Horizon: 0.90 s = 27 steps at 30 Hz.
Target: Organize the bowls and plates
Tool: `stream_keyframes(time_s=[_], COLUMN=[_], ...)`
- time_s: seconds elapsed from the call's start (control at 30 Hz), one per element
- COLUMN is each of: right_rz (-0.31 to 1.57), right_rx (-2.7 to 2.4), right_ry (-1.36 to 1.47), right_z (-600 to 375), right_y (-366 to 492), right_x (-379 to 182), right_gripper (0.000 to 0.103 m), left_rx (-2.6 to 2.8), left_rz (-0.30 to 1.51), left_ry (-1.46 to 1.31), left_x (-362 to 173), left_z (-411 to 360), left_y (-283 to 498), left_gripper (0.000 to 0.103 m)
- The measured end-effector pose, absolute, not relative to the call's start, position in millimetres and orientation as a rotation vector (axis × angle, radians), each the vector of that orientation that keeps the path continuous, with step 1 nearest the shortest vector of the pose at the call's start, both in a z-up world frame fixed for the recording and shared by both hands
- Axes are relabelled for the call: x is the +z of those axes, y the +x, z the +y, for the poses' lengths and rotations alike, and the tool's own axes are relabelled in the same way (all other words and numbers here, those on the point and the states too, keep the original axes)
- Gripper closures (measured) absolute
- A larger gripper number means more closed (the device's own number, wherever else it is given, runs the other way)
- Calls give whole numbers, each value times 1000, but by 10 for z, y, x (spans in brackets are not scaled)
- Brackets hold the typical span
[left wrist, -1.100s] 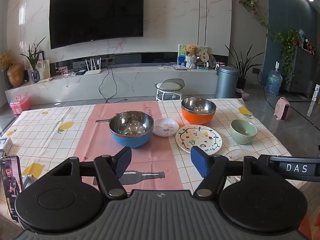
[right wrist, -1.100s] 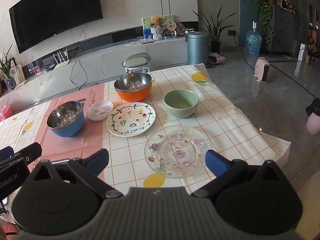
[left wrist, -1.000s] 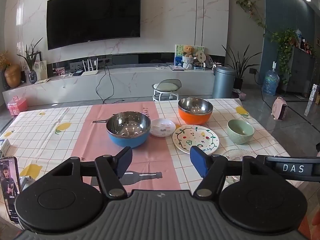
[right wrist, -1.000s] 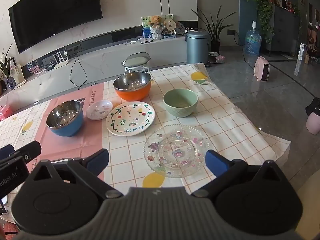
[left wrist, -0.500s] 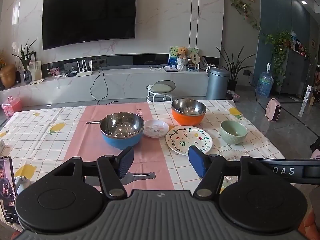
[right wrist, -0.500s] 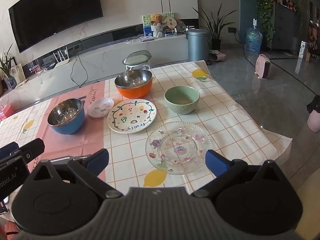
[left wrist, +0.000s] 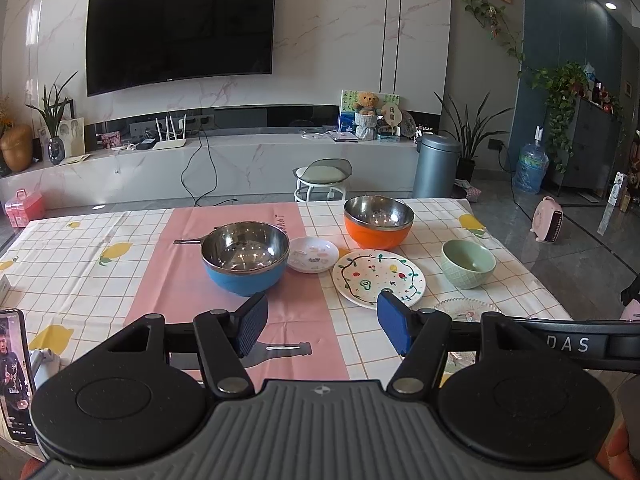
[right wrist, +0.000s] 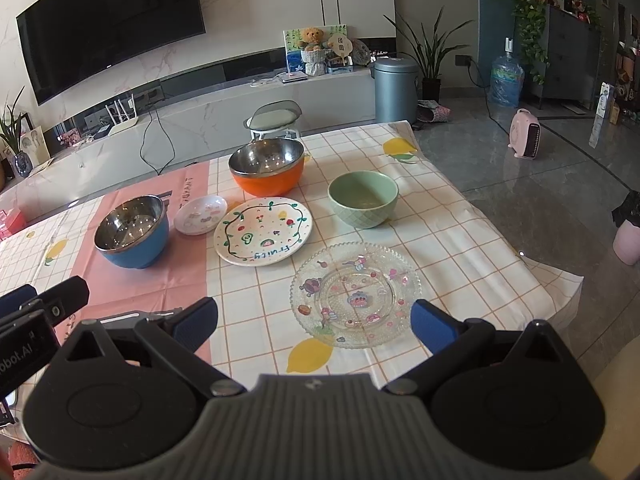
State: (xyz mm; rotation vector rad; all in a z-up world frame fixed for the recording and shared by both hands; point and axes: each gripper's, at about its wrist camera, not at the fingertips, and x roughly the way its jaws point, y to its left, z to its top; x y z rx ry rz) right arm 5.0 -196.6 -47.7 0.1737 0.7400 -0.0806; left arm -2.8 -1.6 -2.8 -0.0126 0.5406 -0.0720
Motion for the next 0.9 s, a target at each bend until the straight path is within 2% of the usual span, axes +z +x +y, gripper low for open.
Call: stream_keyframes(time_s=[0.9], right_rz=[742], right_rx=[-81], right_ry=[178], right_z=[-1956], right_y=[52], right_x=[-483], right_gripper=[3], left_rx=[-71], left_rz=[548], left_ry=[-18], left_x=[-62], left_z=[-6], left_y=[-23], left_gripper=[28])
